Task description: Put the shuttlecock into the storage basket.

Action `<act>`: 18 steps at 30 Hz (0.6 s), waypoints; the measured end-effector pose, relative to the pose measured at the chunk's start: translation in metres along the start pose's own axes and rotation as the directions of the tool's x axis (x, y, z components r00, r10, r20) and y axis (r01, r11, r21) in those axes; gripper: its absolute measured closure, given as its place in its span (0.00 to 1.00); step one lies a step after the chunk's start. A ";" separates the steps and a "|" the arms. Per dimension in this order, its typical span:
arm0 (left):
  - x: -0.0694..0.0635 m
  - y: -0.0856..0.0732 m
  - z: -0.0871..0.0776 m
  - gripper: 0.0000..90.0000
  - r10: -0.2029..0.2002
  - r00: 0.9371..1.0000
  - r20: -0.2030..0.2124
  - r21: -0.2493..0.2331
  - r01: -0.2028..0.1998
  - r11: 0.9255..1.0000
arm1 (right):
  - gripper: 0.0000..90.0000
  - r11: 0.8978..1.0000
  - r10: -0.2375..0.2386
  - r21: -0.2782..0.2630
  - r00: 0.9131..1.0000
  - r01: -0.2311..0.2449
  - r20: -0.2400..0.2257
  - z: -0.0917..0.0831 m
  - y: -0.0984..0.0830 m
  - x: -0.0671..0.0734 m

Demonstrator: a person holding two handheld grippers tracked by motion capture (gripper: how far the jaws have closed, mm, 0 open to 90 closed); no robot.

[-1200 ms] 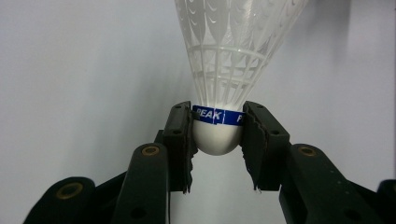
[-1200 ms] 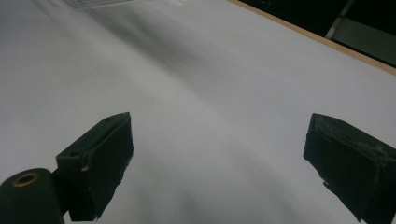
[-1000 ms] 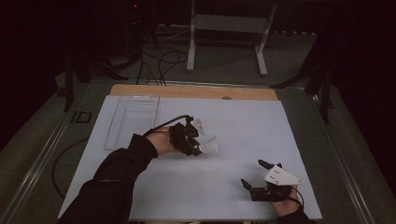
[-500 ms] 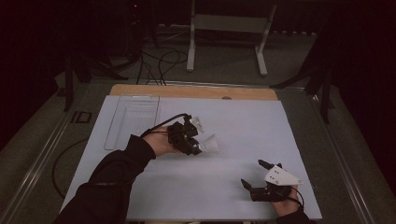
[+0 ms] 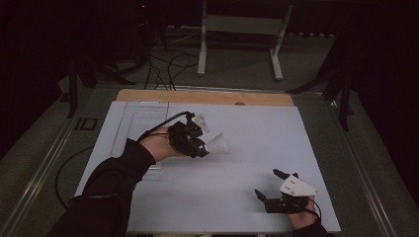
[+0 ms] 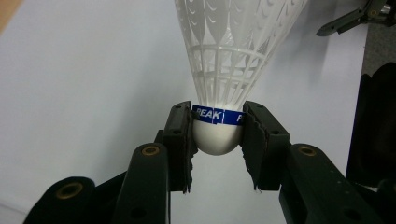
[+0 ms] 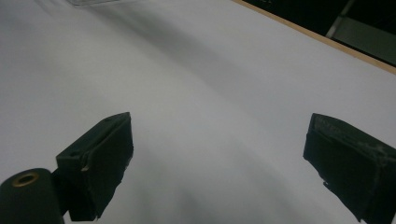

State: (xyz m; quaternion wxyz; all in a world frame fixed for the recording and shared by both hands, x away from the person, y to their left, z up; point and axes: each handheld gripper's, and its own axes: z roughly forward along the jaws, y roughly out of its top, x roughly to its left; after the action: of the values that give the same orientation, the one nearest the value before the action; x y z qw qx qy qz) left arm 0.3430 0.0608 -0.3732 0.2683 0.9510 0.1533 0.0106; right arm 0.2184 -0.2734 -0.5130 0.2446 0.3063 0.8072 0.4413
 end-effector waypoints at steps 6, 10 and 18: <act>-0.001 -0.002 -0.009 0.73 -0.012 1.000 -0.012 0.007 0.012 1.000 | 0.09 1.000 -0.003 -0.001 1.000 0.003 0.000 0.000 0.001 0.001; 0.001 -0.005 -0.013 0.73 -0.016 1.000 -0.018 0.008 0.016 1.000 | 0.09 1.000 -0.002 0.000 1.000 0.002 0.001 0.001 0.000 0.001; 0.003 -0.007 -0.026 0.73 -0.035 0.999 -0.024 0.001 0.035 0.999 | 0.09 1.000 -0.006 -0.002 1.000 0.006 -0.001 0.001 0.001 0.001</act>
State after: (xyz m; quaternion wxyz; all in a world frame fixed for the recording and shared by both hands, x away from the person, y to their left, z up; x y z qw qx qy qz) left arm 0.3415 0.0805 -0.3545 0.2660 0.9482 0.1730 0.0171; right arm 0.2186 -0.2720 -0.5129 0.2458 0.3036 0.8079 0.4413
